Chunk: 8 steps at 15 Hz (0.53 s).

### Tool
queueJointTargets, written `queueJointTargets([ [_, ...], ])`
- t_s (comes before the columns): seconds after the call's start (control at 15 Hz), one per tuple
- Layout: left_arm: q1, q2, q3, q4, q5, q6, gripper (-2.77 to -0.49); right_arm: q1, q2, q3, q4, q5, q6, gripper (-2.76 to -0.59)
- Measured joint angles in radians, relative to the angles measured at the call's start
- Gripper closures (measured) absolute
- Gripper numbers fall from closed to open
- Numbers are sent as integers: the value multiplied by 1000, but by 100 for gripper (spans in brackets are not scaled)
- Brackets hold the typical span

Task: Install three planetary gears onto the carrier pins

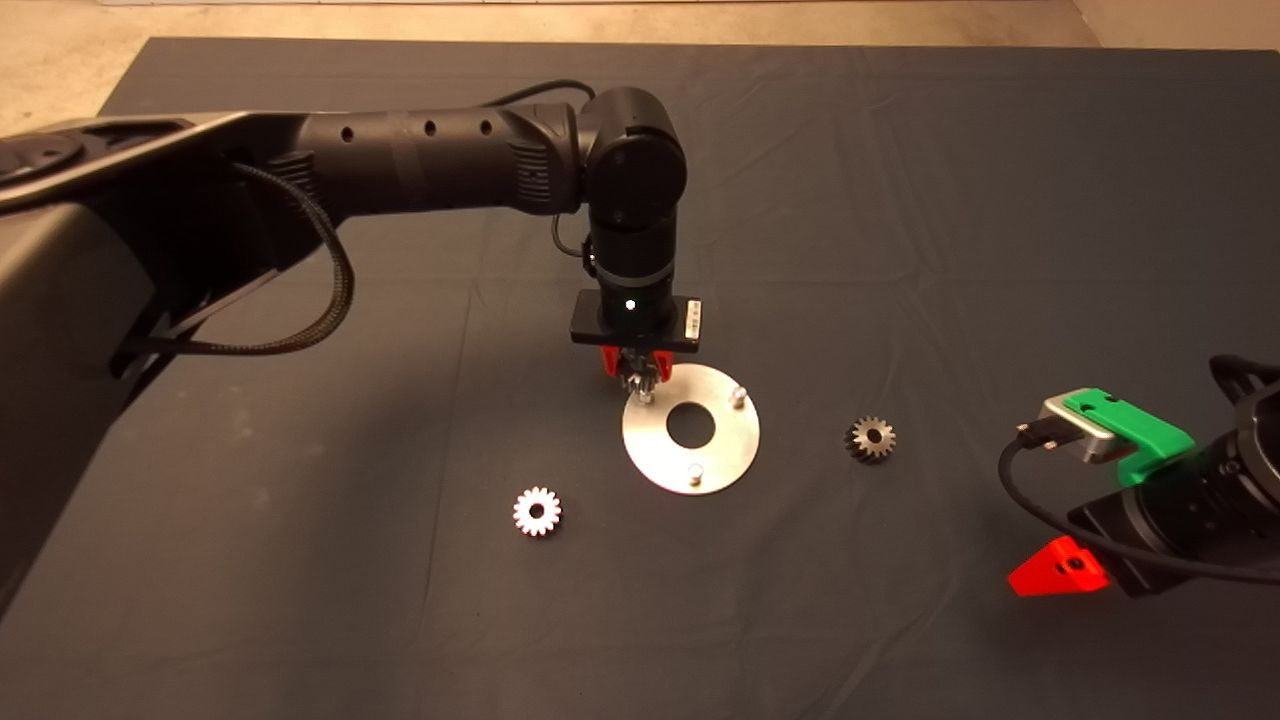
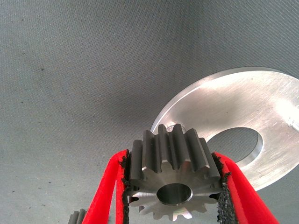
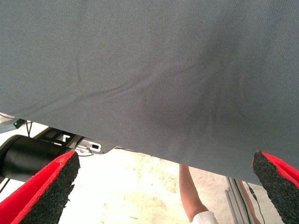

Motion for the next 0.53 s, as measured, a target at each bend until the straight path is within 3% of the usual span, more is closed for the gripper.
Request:
queueJointTargets([
  [0.53,2,0,4,0,0,0,-85,0,-2,0,0,0,0,-276],
])
